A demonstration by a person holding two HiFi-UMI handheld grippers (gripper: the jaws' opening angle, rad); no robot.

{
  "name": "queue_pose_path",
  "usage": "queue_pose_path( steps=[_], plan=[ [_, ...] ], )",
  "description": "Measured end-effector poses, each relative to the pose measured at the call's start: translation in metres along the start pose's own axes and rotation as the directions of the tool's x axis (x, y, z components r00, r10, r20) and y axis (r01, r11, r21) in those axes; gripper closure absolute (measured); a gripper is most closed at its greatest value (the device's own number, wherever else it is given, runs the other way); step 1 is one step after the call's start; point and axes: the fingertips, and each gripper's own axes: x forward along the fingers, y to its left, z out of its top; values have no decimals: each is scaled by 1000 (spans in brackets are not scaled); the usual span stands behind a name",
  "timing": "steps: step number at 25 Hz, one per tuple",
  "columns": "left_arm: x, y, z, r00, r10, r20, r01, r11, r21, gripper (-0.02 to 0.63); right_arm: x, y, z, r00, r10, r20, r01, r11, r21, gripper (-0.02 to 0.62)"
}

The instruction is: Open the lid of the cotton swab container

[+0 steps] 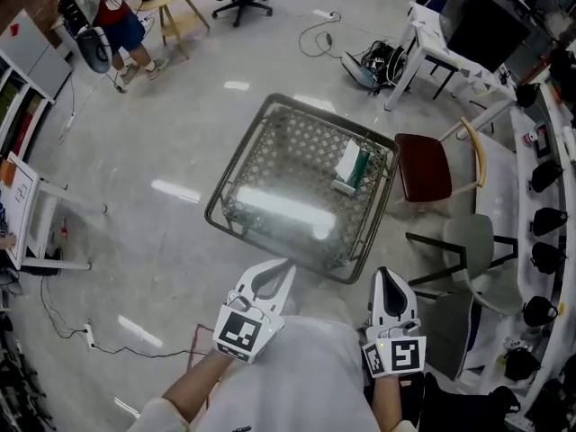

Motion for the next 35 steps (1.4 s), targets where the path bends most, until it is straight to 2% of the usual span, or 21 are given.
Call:
queue_pose_path(
  steps=[5,12,15,19,25,31,35],
  plan=[
    [22,6,-13,999,-20,-42,21,1000,21,601,17,-11,-4,1000,6,-19,-6,1000,3,595],
    [53,17,-51,995,-35,-90,42,996,74,600,39,-16,-24,997,43,-66,-44,999,-14,594],
    [71,22,-70,992,-69,-103,80,991,109,586,53,-16,-36,995,66,-81,-67,998,-11,594],
    [96,22,-106,984,-121,-133,136,984,112,468,68,-16,-62,989,87,-116,-88,996,2,594],
    [139,30,-178,965,-151,-214,184,973,142,360,90,-14,-106,980,112,-163,-118,993,-22,594],
    [172,31,-242,944,-187,-273,237,957,165,328,102,-16,-149,975,99,-199,-104,994,-17,594],
    [191,35,-268,938,-189,-291,247,952,178,327,112,-27,-182,974,68,-217,-62,997,34,594]
  ],
)
